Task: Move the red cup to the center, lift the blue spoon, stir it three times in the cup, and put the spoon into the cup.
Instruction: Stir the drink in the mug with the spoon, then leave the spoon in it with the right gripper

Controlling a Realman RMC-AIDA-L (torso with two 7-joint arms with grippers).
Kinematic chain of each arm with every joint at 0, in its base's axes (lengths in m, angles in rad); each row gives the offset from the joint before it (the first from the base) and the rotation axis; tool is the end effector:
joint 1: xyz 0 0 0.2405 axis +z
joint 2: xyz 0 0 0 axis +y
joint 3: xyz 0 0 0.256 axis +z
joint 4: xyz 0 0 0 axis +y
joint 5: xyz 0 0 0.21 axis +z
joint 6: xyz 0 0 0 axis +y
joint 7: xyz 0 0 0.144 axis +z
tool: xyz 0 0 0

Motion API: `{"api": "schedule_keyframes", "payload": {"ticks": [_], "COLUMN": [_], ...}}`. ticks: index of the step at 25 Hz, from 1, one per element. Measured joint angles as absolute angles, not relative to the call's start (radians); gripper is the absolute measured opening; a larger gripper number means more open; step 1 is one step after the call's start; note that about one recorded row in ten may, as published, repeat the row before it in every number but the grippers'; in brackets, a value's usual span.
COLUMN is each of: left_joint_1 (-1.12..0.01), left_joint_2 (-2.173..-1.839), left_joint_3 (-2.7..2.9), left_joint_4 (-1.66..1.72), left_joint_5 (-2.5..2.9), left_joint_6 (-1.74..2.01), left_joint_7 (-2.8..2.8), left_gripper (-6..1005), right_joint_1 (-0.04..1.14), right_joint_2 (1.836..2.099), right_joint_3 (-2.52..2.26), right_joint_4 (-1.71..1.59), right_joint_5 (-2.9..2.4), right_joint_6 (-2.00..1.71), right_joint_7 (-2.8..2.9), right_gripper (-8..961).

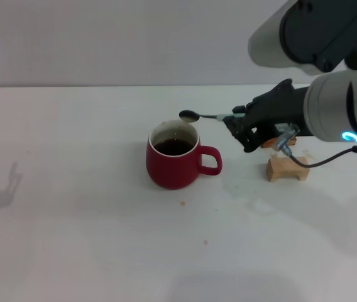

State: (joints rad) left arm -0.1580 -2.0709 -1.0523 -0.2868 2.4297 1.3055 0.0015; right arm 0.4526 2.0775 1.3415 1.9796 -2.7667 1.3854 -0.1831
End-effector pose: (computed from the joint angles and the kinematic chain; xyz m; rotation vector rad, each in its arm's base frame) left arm -0.3688 0.2547 0.0129 -1.3976 -0.4760 -0.5995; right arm 0.0641 0.3098 0.0056 -2.4232 0.5053 -0.1131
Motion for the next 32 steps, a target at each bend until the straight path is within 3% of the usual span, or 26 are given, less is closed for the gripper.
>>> {"api": "schedule_keyframes", "payload": {"ticks": [32], "left_joint_1": [-0.151], "left_joint_2": [-2.071], "left_joint_3": [-1.052], "left_joint_4": [-0.287], "left_joint_5": [2.43], "left_joint_6": [1.311], "left_joint_7": [0.002], "left_gripper": [854], "right_joint_1": [0.605], "right_joint_2": [2.081], "right_joint_3": [1.305], "right_joint_4": [1.734], "right_joint_5": [-2.747], "right_joint_6": [1.364], "right_joint_7": [-0.169], "right_gripper": [128]}}
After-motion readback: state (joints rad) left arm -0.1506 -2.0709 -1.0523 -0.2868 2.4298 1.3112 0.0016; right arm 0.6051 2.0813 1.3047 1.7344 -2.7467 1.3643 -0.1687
